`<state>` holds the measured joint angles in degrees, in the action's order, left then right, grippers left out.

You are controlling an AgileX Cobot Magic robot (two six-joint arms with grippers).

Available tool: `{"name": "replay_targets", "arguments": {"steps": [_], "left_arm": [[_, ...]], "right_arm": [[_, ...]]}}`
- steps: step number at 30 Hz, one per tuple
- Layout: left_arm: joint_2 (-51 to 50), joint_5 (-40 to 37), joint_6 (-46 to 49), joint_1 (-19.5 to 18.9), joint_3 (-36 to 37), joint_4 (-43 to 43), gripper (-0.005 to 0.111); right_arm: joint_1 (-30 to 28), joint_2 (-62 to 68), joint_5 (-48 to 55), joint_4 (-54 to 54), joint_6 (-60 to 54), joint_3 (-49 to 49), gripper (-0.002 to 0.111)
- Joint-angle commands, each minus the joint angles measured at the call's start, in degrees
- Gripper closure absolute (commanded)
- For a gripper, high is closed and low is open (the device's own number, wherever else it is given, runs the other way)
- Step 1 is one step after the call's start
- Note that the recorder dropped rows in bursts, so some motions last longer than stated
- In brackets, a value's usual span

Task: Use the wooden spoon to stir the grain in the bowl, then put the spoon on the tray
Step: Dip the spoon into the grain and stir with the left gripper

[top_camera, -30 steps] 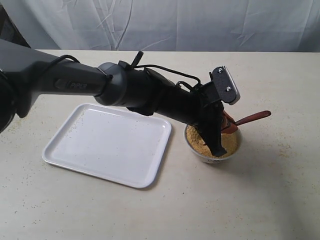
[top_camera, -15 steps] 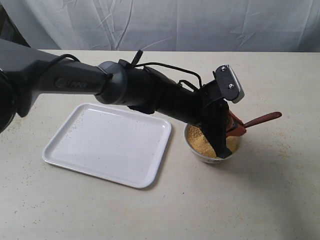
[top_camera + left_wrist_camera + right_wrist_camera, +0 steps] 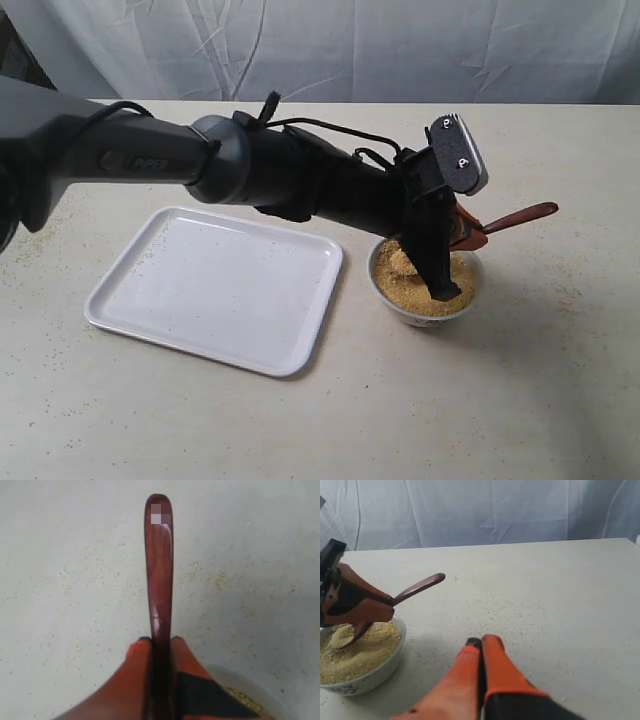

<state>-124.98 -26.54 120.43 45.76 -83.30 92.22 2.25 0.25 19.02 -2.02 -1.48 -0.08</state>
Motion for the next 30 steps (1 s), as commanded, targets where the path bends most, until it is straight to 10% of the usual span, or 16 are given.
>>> {"name": "replay_targets", "arguments": {"steps": [1,30], "left_arm": [[-0.7,1.9,1.6,0.1,-0.2,2.3,0.107],[-1.9,-10.1,-0.1,0.1,0.6,3.1,0.107]], "right_arm": [[0.2,-0.3,-0.3,0.0,0.0,0.1,0.109],[0.2,-0.3,-0.3,0.0,0.0,0.1,0.109]]}}
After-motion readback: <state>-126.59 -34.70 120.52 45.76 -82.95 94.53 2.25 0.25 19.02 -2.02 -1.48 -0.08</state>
